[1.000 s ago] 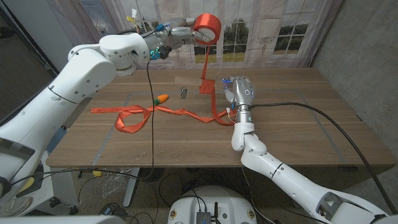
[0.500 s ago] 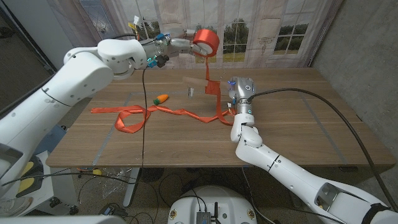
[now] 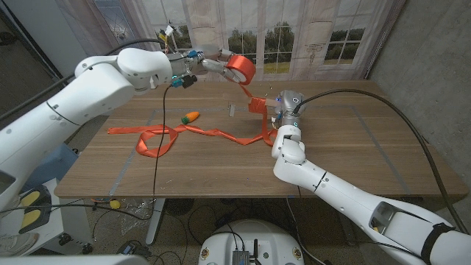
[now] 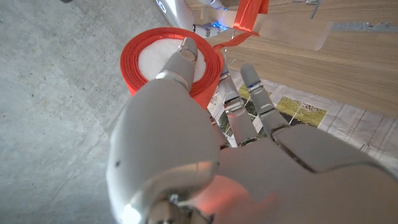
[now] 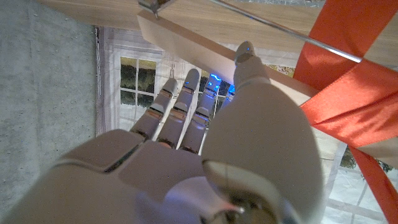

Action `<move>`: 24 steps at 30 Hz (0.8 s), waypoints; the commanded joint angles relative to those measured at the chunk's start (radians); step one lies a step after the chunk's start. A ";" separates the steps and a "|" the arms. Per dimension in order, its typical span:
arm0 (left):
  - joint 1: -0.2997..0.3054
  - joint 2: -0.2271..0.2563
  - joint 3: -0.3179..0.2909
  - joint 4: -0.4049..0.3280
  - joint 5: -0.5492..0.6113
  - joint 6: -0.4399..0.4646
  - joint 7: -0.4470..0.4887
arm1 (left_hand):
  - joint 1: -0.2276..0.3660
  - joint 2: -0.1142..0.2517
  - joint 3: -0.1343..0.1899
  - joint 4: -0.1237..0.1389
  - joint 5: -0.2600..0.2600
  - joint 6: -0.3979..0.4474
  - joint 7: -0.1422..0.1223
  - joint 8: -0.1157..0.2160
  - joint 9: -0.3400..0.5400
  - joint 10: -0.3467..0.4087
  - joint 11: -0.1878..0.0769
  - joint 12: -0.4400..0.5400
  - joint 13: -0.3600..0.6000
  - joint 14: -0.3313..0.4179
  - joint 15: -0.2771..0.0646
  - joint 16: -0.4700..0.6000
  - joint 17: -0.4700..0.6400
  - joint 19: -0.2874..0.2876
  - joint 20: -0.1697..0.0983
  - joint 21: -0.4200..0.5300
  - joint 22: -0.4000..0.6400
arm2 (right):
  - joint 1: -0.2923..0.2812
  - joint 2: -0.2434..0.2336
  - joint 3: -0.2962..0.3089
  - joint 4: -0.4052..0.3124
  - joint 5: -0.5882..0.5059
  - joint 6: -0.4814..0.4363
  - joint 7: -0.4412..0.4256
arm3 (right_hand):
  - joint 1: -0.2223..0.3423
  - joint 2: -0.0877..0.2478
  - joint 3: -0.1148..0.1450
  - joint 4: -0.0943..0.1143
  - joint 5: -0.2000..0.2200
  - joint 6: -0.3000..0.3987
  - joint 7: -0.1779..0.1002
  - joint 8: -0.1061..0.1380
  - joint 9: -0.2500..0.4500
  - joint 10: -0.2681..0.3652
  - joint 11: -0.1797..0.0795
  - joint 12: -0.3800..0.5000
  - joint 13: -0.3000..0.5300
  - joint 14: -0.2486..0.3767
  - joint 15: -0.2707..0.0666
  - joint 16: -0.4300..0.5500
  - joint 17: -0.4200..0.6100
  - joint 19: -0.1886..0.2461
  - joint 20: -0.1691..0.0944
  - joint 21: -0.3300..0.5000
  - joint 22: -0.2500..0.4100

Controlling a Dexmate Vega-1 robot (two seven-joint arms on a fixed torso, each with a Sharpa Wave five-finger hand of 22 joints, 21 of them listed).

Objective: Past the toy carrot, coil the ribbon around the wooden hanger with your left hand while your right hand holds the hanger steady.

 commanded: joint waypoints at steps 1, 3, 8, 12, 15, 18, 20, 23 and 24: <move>-0.052 0.011 0.095 0.027 0.178 0.022 -0.117 | -0.019 0.023 0.083 0.086 -0.005 0.150 0.146 -0.004 -0.001 0.131 0.112 0.173 0.268 0.034 -0.099 -0.006 0.002 -0.009 0.000 0.005 0.002 | 0.142 -0.019 -0.113 -0.004 0.101 -0.240 0.162 | -0.013 0.026 0.002 0.009 0.002 0.134 0.129 0.007 0.012 -0.002 0.000 0.007 0.005 -0.004 -0.152 0.000 0.004 -0.018 0.001 -0.009 -0.001; -0.066 0.011 0.119 0.026 0.221 0.035 -0.136 | -0.020 0.025 0.083 0.087 -0.006 0.147 0.145 -0.005 -0.001 0.128 0.111 0.172 0.269 0.031 -0.098 -0.008 0.001 -0.011 0.000 0.005 0.002 | 0.169 -0.022 -0.134 0.000 0.131 -0.269 0.179 | -0.013 0.027 0.002 0.009 0.002 0.131 0.132 0.007 0.013 -0.004 0.001 0.006 0.006 -0.004 -0.151 0.001 0.005 -0.024 0.000 -0.012 -0.001; -0.102 0.011 0.192 0.008 0.357 0.076 -0.182 | -0.020 0.025 0.080 0.087 -0.009 0.148 0.142 -0.007 -0.003 0.128 0.111 0.168 0.265 0.023 -0.100 -0.012 0.000 -0.016 -0.001 0.006 0.001 | 0.208 -0.015 -0.159 0.026 0.105 -0.296 0.292 | -0.015 0.027 0.002 0.010 0.001 0.131 0.131 0.006 0.013 -0.008 0.000 0.004 0.007 -0.003 -0.151 0.003 0.008 -0.030 0.000 -0.016 -0.002; -0.127 0.010 0.247 -0.012 0.476 0.108 -0.219 | -0.020 0.027 0.079 0.087 -0.012 0.150 0.142 -0.008 -0.005 0.127 0.107 0.164 0.261 0.019 -0.100 -0.014 -0.001 -0.020 -0.003 0.007 0.001 | 0.199 0.024 -0.142 0.076 -0.043 -0.296 0.448 | -0.015 0.028 0.003 0.010 0.000 0.132 0.133 0.007 0.014 -0.008 0.003 0.004 0.007 -0.004 -0.151 0.002 0.007 -0.034 0.001 -0.018 -0.003; -0.137 0.004 0.283 -0.024 0.561 0.134 -0.240 | -0.021 0.027 0.077 0.088 -0.013 0.153 0.137 -0.008 -0.006 0.128 0.104 0.163 0.259 0.017 -0.100 -0.015 -0.001 -0.021 -0.007 0.007 0.000 | 0.195 0.057 -0.127 0.120 -0.156 -0.296 0.567 | -0.016 0.031 0.004 0.011 0.000 0.133 0.133 0.007 0.014 -0.007 0.003 0.005 0.007 0.003 -0.149 0.004 0.007 -0.034 0.003 -0.019 -0.004; -0.137 -0.007 0.302 -0.016 0.610 0.139 -0.264 | -0.021 0.029 0.077 0.088 -0.015 0.153 0.136 -0.009 -0.008 0.130 0.103 0.162 0.256 0.016 -0.101 -0.015 -0.001 -0.022 -0.008 0.008 0.000 | 0.194 0.087 -0.117 0.167 -0.270 -0.296 0.686 | -0.016 0.030 0.005 0.011 -0.001 0.134 0.136 0.007 0.014 -0.007 0.005 0.004 0.007 0.005 -0.148 0.004 0.006 -0.036 0.003 -0.020 -0.004; -0.132 -0.016 0.306 -0.008 0.629 0.140 -0.275 | -0.021 0.029 0.076 0.088 -0.016 0.154 0.136 -0.009 -0.009 0.129 0.102 0.163 0.258 0.015 -0.102 -0.015 -0.001 -0.022 -0.009 0.009 -0.001 | 0.193 0.104 -0.111 0.192 -0.339 -0.296 0.757 | -0.016 0.030 0.005 0.011 -0.001 0.133 0.137 0.007 0.015 -0.006 0.008 0.004 0.006 0.011 -0.146 0.005 0.006 -0.037 0.002 -0.021 -0.004; -0.122 -0.029 0.312 0.006 0.654 0.140 -0.285 | -0.021 0.029 0.074 0.088 -0.017 0.156 0.135 -0.009 -0.010 0.130 0.100 0.163 0.257 0.016 -0.103 -0.014 0.000 -0.021 -0.011 0.010 -0.001 | 0.194 0.123 -0.103 0.222 -0.416 -0.296 0.841 | -0.016 0.031 0.007 0.010 -0.002 0.133 0.135 0.007 0.015 -0.006 0.008 0.004 0.006 0.017 -0.147 0.007 0.005 -0.044 0.000 -0.025 -0.005; -0.118 -0.033 0.315 0.011 0.661 0.138 -0.288 | -0.021 0.029 0.074 0.088 -0.018 0.157 0.135 -0.009 -0.010 0.131 0.101 0.162 0.257 0.016 -0.103 -0.014 0.000 -0.021 -0.011 0.010 -0.001 | 0.194 0.129 -0.101 0.231 -0.439 -0.296 0.867 | -0.016 0.031 0.007 0.010 -0.002 0.133 0.136 0.007 0.015 -0.005 0.008 0.004 0.006 0.017 -0.147 0.007 0.005 -0.045 0.000 -0.026 -0.005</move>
